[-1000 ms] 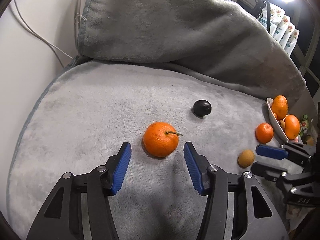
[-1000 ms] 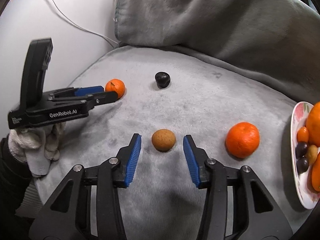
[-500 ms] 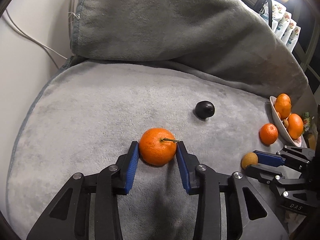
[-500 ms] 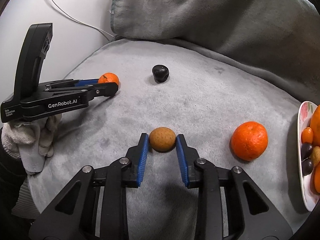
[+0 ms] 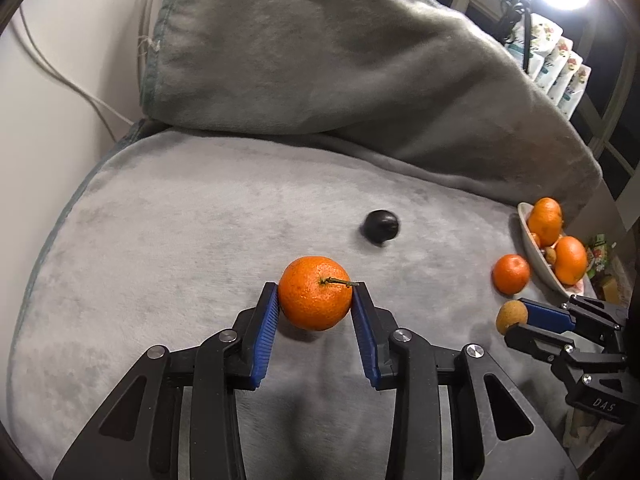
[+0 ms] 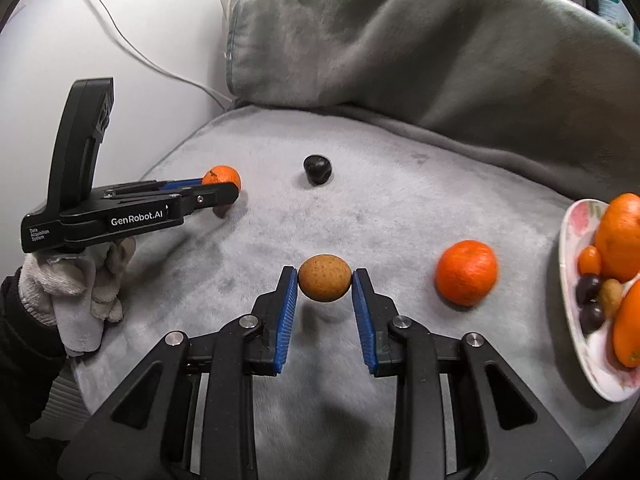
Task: Organize fruits
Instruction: 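Carry the tangerine with the left gripper while the right gripper carries the kiwi to the plate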
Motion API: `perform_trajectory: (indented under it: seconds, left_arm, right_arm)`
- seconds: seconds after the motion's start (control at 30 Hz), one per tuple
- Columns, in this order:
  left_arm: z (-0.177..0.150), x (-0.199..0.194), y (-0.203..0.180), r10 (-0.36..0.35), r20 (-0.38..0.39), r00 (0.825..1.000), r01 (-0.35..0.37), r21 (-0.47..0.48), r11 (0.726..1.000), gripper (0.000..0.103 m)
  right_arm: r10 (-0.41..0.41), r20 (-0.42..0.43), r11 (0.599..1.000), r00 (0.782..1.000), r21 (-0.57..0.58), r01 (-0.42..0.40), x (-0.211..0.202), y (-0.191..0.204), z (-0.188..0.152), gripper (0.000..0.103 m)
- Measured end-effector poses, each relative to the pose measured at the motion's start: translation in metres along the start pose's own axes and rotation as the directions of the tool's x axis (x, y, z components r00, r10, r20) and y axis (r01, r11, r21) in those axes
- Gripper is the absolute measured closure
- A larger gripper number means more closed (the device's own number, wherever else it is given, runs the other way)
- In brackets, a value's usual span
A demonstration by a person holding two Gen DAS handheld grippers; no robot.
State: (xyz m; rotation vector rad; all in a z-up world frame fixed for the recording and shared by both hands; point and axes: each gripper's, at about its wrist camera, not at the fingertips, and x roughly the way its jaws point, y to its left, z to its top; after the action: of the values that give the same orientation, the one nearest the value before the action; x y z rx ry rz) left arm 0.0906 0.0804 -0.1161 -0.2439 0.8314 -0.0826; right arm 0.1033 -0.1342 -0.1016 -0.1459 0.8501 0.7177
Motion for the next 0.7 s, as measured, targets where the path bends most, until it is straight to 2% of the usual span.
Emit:
perform_trajectory:
  seconds: [0.27, 0.7]
  left_arm:
    - [0.004, -0.012, -0.036, -0.071, 0.031, 0.997, 0.07, 0.05, 0.996, 0.068]
    - [0.015, -0.012, -0.113, -0.204, 0.04, 0.978, 0.195, 0.157, 0.968, 0.068]
  right_arm:
    - [-0.043, 0.068, 0.998, 0.997, 0.038, 0.041, -0.041, -0.016, -0.009, 0.074]
    - [-0.152, 0.146, 0.984, 0.978, 0.113, 0.136, -0.098, -0.054, -0.03, 0.074]
